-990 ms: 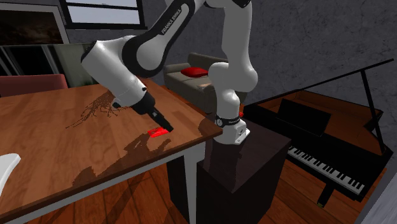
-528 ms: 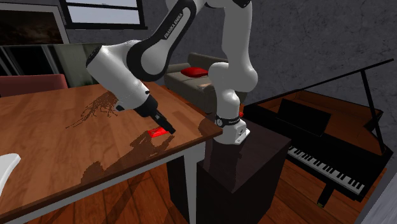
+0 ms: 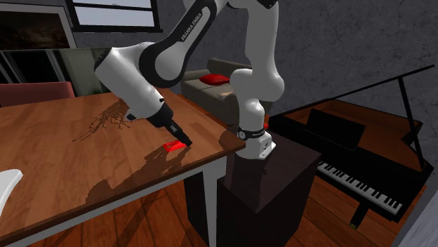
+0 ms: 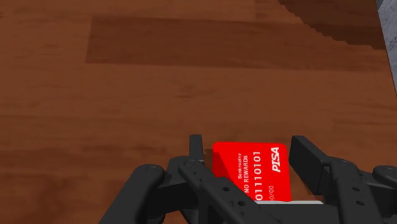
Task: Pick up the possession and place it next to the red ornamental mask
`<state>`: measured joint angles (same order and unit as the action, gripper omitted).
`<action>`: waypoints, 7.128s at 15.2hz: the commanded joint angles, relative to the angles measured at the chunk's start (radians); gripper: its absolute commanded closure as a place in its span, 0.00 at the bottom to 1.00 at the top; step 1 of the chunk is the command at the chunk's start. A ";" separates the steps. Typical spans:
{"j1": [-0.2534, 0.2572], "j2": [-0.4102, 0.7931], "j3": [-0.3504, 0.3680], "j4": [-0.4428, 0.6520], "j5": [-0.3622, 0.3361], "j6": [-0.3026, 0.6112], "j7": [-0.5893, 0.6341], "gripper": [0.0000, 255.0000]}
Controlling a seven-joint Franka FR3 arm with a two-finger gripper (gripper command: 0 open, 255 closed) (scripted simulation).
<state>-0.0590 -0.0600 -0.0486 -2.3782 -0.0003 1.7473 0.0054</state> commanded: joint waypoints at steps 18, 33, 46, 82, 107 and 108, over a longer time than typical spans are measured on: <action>0.003 -0.095 0.003 0.087 0.004 -0.193 0.003 1.00; 0.003 -0.156 0.005 0.230 0.004 -0.398 0.007 1.00; 0.004 -0.169 0.005 0.392 0.004 -0.573 0.009 1.00; -0.117 -0.076 -0.186 0.793 -0.236 -0.847 -0.390 1.00; -0.288 0.109 -0.377 0.827 -0.356 -0.605 -0.748 1.00; -0.288 0.106 -0.377 0.810 -0.355 -0.592 -0.742 1.00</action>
<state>-0.3467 0.0468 -0.4255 -1.5537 -0.3574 1.1420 -0.7421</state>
